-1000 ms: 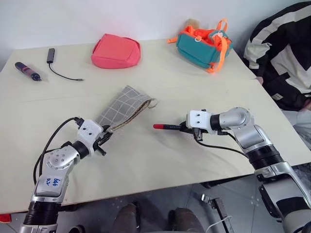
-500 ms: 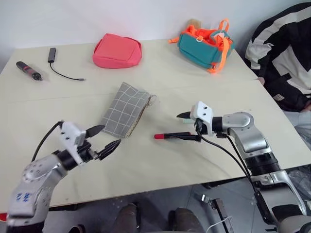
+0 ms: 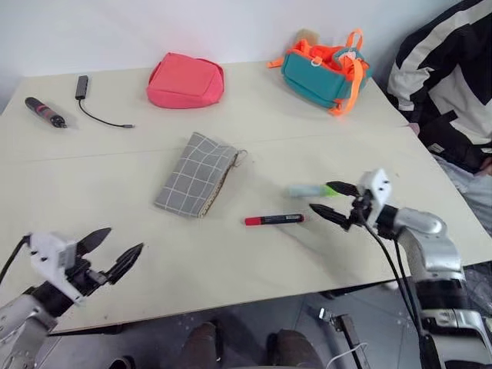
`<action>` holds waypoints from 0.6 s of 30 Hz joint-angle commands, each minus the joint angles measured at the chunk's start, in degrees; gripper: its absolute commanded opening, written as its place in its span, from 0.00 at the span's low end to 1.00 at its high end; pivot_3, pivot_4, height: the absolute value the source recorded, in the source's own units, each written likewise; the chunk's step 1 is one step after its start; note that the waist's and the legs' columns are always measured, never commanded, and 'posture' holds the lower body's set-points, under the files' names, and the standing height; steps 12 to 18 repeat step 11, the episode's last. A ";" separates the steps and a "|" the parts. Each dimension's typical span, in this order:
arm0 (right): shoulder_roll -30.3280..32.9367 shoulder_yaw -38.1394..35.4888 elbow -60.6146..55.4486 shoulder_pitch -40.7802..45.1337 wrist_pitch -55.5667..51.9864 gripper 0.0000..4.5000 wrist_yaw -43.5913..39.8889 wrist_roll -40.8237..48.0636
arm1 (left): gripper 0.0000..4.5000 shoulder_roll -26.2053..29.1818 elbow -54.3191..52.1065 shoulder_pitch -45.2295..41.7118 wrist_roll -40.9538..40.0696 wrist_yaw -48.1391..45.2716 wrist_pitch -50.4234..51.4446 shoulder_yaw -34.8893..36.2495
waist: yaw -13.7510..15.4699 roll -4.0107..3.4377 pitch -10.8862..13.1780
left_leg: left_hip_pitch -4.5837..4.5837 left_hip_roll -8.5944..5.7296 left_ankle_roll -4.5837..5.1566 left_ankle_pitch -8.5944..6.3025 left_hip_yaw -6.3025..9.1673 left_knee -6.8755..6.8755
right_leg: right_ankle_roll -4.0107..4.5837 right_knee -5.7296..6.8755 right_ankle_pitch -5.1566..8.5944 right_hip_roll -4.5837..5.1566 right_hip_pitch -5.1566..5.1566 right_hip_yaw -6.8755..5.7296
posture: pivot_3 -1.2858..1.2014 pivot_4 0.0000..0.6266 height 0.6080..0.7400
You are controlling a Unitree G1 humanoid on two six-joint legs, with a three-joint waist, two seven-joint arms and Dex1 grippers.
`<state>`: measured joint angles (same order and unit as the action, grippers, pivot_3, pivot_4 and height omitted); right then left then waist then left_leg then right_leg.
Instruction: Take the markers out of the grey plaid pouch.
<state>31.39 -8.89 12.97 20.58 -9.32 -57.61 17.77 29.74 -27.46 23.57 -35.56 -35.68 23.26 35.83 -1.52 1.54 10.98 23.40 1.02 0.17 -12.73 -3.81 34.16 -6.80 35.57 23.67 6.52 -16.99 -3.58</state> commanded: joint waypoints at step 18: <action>2.49 -5.47 3.82 -8.15 14.35 0.94 1.17 1.01 | 0.99 -4.21 5.01 2.92 0.59 3.08 -6.42 6.23 | -0.14 -0.03 0.00 | -0.19 0.01 -0.25 -0.25 0.05 0.03 | -0.04 -0.13 -0.02 0.03 0.26 -0.02 | 0.52 0.24 1.00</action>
